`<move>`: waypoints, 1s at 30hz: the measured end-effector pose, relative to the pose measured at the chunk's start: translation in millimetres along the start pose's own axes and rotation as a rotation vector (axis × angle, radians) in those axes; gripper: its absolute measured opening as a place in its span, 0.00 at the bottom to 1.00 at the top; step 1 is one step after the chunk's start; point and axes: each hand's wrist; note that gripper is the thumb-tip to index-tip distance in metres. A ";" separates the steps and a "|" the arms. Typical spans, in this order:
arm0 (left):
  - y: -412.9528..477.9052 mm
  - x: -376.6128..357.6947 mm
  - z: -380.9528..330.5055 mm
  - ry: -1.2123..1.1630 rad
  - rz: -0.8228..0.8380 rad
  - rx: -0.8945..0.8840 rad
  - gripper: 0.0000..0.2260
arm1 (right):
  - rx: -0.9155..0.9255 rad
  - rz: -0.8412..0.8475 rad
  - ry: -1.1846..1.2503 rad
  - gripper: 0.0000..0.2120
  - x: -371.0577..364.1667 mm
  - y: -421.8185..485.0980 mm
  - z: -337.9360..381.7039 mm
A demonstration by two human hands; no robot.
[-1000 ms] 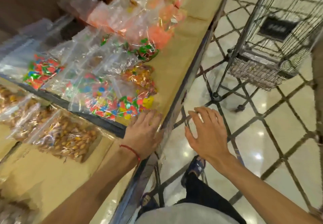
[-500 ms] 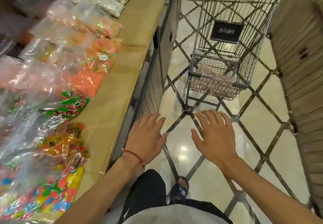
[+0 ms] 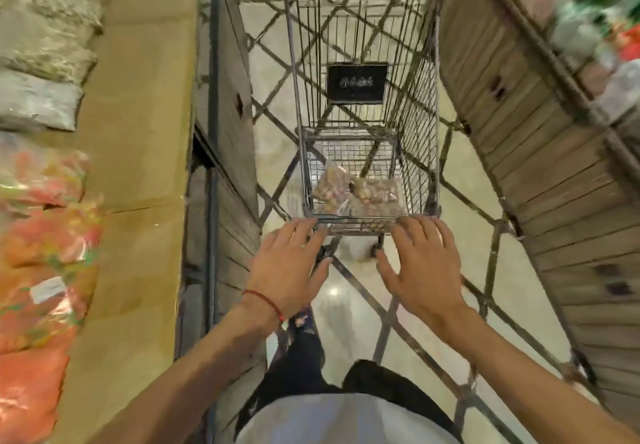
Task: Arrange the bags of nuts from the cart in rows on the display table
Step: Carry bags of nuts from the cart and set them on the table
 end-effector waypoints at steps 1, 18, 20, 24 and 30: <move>15.2 1.7 8.2 0.001 -0.009 -0.026 0.24 | -0.021 0.007 -0.018 0.25 -0.4 13.8 0.8; 247.1 -11.2 39.8 0.032 0.204 -0.164 0.23 | -0.132 0.141 0.053 0.20 -61.0 202.0 -91.1; 271.5 -11.5 30.9 0.036 0.219 -0.155 0.24 | -0.116 0.171 0.054 0.21 -66.9 218.6 -106.6; 315.1 -9.1 25.1 0.015 0.279 -0.109 0.25 | -0.112 0.213 0.066 0.22 -73.6 246.8 -126.5; 361.0 -25.9 41.4 0.056 0.365 -0.163 0.26 | -0.180 0.334 -0.027 0.23 -90.2 283.8 -132.0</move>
Point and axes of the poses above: each hand's wrist, its own y-axis towards the middle knuckle, its own x-axis out of the back of the hand, z = x × y, and after that the axes turned 9 degrees about y, right-handed
